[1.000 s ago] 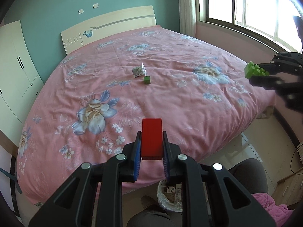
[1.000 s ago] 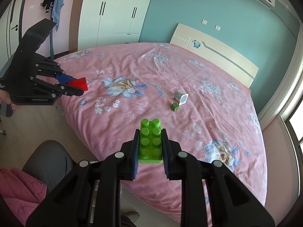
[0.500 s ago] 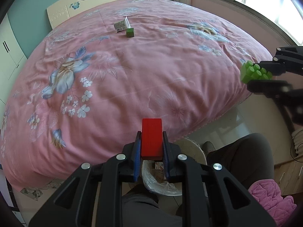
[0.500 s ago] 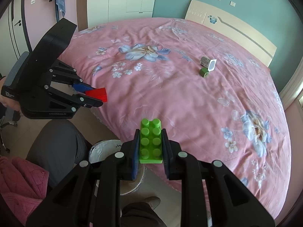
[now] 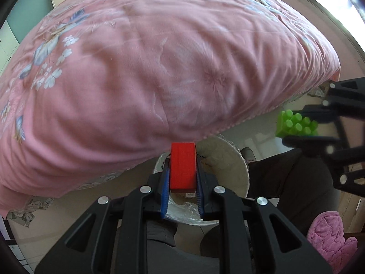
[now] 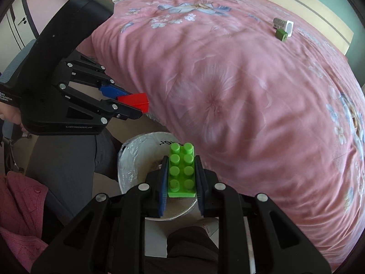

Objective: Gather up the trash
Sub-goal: 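Lift the red block and green brick and carry both over the bin, then open the left tool over the bin while the right tool releases the brick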

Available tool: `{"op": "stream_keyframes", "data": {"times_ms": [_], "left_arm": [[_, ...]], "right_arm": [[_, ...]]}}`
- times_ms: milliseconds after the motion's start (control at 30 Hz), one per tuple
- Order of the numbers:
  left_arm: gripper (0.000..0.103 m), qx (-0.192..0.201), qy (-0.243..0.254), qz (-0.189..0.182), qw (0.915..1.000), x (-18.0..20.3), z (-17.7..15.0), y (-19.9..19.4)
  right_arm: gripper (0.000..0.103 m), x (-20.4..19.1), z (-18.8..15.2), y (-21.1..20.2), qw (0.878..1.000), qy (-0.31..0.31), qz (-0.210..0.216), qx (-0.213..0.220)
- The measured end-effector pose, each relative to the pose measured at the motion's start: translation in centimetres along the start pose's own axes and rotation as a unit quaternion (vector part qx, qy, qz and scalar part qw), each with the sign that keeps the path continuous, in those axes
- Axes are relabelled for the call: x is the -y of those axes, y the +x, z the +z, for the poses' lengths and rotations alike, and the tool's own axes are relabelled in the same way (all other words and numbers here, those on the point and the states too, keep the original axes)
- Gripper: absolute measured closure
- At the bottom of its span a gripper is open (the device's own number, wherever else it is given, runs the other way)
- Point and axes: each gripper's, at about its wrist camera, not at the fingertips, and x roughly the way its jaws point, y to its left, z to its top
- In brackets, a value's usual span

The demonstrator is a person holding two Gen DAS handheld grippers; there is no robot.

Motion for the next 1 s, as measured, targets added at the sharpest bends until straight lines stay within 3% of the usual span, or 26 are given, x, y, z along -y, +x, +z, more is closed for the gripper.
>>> {"op": "stream_keyframes", "data": {"times_ms": [500, 1000], "left_arm": [[0.081, -0.075, -0.036, -0.015, 0.9964, -0.7, -2.7, 8.6], [0.081, -0.154, -0.106, -0.048, 0.9811, -1.3, -4.6, 16.9]], "right_arm": [[0.08, -1.5, -3.7, 10.7, 0.993, 0.03, 0.057, -0.094], [0.08, -1.6, -6.4, 18.3, 0.98, 0.083, 0.084, -0.162]]}}
